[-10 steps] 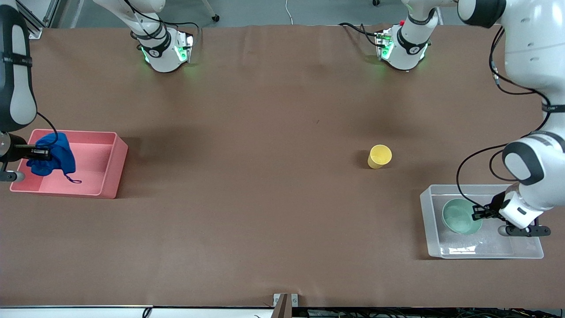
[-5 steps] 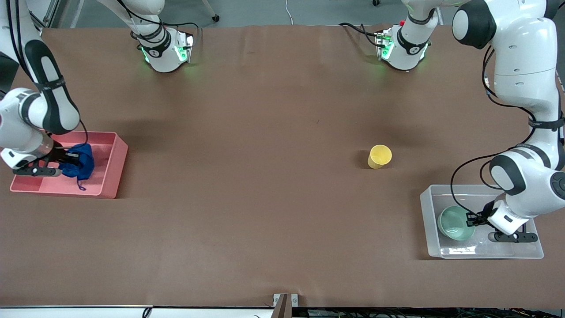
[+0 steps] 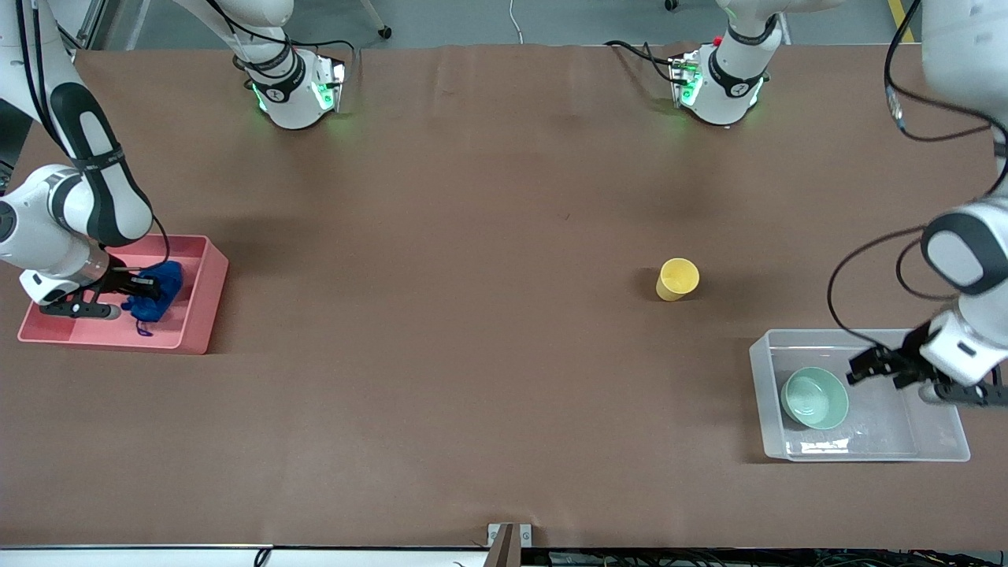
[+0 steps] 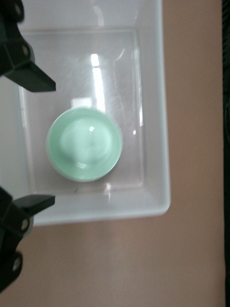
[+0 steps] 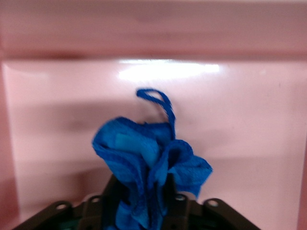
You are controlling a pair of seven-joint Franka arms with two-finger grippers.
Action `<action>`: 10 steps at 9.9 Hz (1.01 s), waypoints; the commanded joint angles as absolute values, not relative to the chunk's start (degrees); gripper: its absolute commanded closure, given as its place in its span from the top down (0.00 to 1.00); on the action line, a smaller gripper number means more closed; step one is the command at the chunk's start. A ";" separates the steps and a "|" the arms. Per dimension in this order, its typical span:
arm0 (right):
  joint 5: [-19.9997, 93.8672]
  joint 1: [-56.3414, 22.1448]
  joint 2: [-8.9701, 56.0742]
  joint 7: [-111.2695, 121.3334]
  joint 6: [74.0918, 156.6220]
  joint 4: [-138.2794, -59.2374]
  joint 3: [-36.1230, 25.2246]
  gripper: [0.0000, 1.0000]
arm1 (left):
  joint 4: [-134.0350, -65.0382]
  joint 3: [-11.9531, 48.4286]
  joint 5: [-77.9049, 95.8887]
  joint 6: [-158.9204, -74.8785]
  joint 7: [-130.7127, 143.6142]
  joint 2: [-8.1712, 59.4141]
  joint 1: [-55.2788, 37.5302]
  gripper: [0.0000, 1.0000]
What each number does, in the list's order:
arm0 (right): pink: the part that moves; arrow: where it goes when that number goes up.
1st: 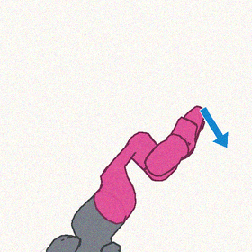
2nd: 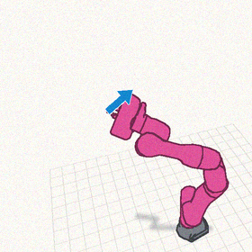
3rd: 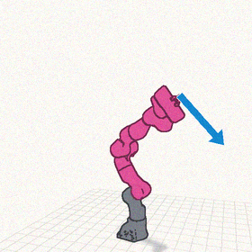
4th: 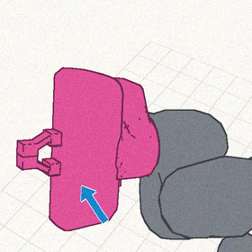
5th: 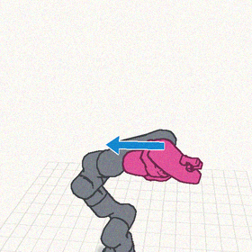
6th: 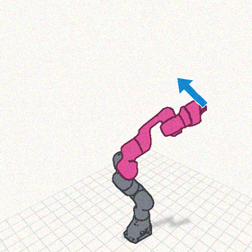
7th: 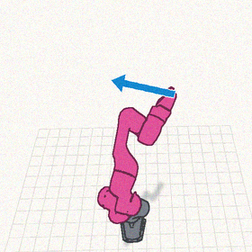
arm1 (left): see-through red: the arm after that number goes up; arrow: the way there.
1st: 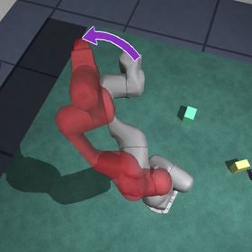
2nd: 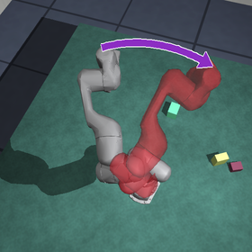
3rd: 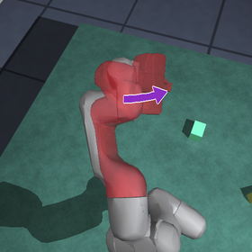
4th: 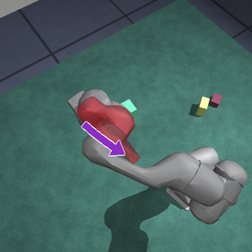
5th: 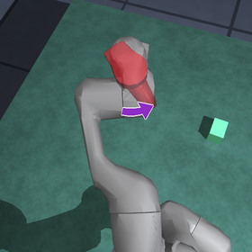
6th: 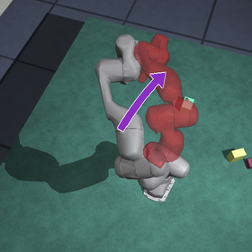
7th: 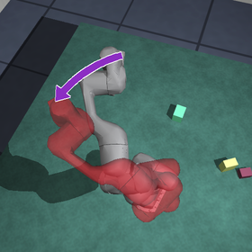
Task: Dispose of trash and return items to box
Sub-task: 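Withdraw the right gripper while the left gripper reaches the yellow cup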
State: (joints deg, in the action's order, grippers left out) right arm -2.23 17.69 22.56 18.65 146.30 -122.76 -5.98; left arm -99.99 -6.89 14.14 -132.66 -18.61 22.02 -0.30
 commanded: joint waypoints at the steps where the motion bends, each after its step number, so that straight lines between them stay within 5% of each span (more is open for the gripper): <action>1: -1.32 16.54 15.15 15.93 134.55 -118.68 -5.19 1.00 | -115.09 -0.12 7.24 -134.12 -9.45 12.25 -0.70 1.00; 5: -1.41 7.49 4.16 1.35 113.69 -108.75 -5.19 1.00 | -124.35 10.35 6.06 -135.96 -3.16 11.85 -0.70 1.00; 8: -1.06 3.70 -0.79 -4.13 95.96 -97.09 -5.10 1.00 | -130.32 12.39 4.58 -146.57 -3.34 15.98 -1.49 0.99; 9: 1.29 3.78 -0.53 -4.13 91.54 -91.99 -5.27 1.00 | -131.21 13.26 4.22 -147.82 -3.34 17.48 -1.49 0.96; 10: 1.93 4.21 0.08 -4.39 86.19 -85.06 -5.36 1.00 | -131.48 13.79 3.70 -147.92 -3.34 18.62 -1.49 0.74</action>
State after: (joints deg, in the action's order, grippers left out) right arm 0.35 3.88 -1.68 -3.45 91.71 -93.13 -4.93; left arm -130.37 13.08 5.31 -146.17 -3.53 16.11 -1.52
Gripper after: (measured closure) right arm 0.000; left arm 0.044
